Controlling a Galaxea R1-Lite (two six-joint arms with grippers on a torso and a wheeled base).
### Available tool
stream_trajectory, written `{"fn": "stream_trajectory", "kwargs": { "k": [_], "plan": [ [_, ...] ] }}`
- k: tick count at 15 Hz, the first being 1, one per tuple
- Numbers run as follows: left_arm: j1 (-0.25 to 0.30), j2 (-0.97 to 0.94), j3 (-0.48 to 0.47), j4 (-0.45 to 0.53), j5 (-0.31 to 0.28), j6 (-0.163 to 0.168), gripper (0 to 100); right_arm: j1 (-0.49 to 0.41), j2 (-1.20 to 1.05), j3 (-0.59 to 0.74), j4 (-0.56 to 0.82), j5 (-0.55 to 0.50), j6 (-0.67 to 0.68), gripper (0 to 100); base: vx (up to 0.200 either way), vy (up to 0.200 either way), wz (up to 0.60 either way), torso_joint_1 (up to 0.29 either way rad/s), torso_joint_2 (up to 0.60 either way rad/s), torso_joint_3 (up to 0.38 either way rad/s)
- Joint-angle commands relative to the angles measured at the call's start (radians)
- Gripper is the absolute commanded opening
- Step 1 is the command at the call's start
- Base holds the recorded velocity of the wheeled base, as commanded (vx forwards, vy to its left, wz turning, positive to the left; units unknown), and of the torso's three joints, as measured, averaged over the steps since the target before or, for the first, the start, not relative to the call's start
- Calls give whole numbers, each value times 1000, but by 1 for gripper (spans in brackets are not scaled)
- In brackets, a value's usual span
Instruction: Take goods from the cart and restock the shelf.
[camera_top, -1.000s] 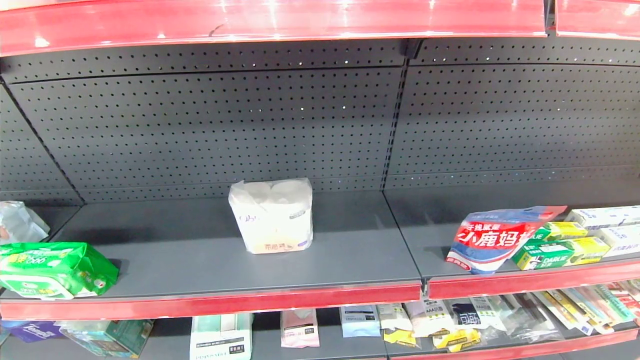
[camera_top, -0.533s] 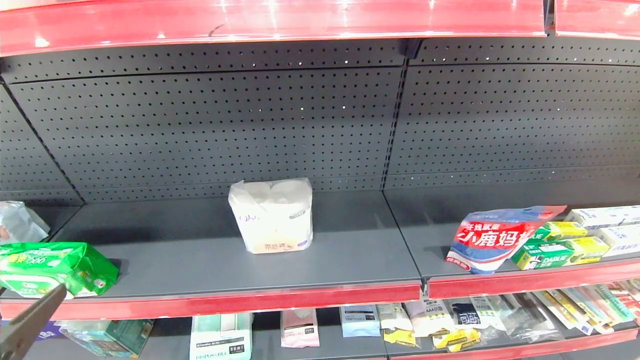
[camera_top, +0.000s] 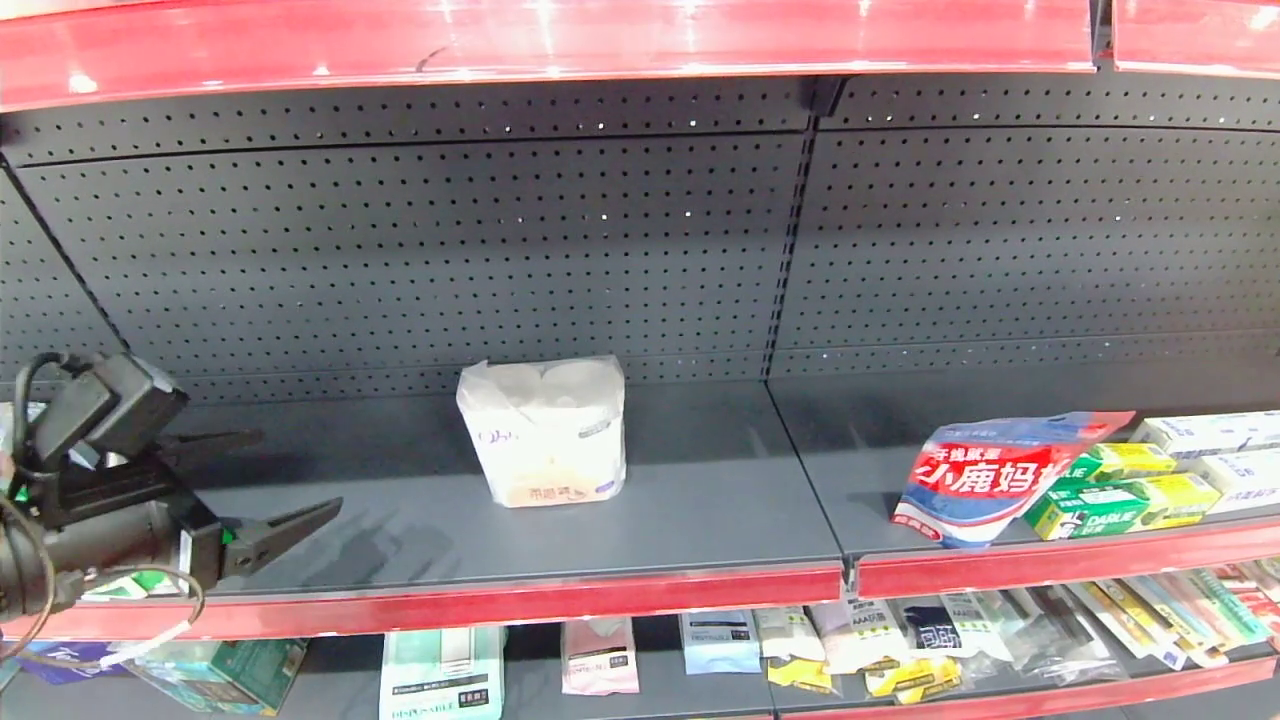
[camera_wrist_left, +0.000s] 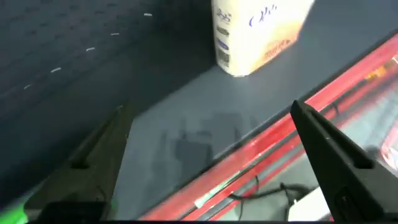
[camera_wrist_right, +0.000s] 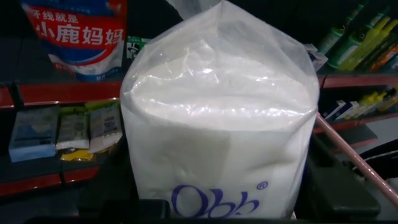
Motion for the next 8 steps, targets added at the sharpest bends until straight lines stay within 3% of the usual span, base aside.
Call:
{"fn": "stream_trajectory", "kwargs": {
  "k": [1,2,3,8],
  "plan": [
    [14,219,-113,-7,-74,64,100,0,7,1,0,0,0,0,0,0,0,0,0,0],
    [12,281,-185,-7,-115,107,100,0,7,3,1,0,0,0,0,0,0,0,0,0],
    [9,304,-202,-7,-147,127,100,0,6,3,1,-2,0,0,0,0,0,0,0,0],
    [-21,438,-322,-12,-289,130,100,0,9,-2,1,-2,-23,0,0,0,0,0,0,0]
  ]
}}
